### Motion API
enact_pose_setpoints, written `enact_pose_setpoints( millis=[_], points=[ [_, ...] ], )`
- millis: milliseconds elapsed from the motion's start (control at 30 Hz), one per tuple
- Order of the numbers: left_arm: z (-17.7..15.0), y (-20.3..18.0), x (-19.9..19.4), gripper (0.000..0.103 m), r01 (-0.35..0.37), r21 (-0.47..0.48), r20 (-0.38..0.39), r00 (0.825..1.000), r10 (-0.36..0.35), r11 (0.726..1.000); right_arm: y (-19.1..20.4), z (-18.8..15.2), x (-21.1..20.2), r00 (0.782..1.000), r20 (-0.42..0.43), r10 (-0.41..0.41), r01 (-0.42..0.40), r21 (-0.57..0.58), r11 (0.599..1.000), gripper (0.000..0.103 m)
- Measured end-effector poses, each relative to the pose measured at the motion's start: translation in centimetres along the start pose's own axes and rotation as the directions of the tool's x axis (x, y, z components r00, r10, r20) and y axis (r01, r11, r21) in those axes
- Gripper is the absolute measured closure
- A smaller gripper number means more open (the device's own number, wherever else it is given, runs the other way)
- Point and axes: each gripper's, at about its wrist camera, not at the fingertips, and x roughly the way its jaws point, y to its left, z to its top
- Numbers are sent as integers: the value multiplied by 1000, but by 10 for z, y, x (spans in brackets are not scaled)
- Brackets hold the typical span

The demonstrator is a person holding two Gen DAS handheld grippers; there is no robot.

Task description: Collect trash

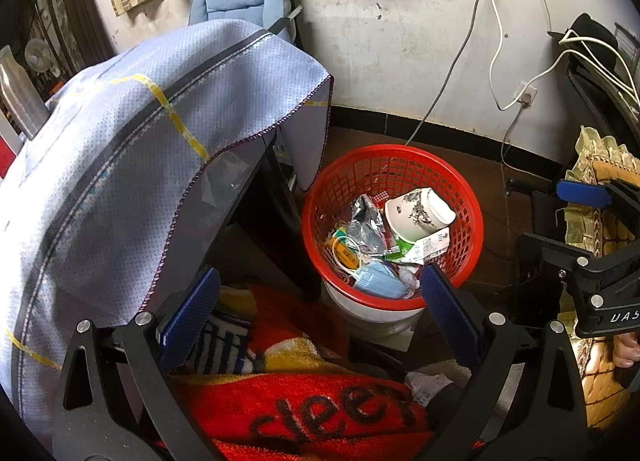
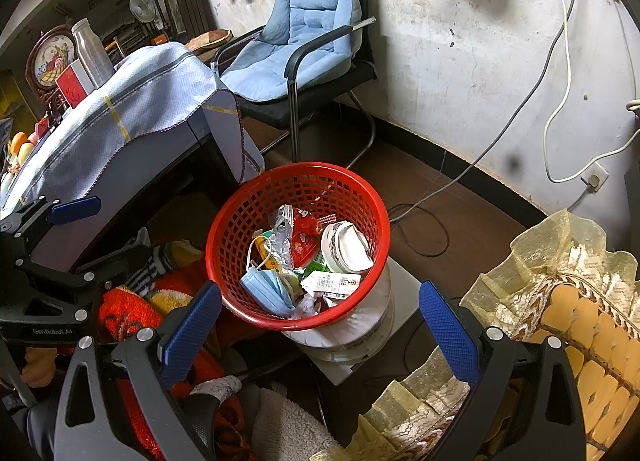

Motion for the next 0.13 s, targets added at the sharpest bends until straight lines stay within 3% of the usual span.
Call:
enact_pose_setpoints(
  millis=[133],
  points=[
    [0, -3, -5, 7, -9, 17, 24, 1000, 9, 1000, 0, 4, 0, 1000, 3, -2, 2, 3, 1000, 6]
  ],
)
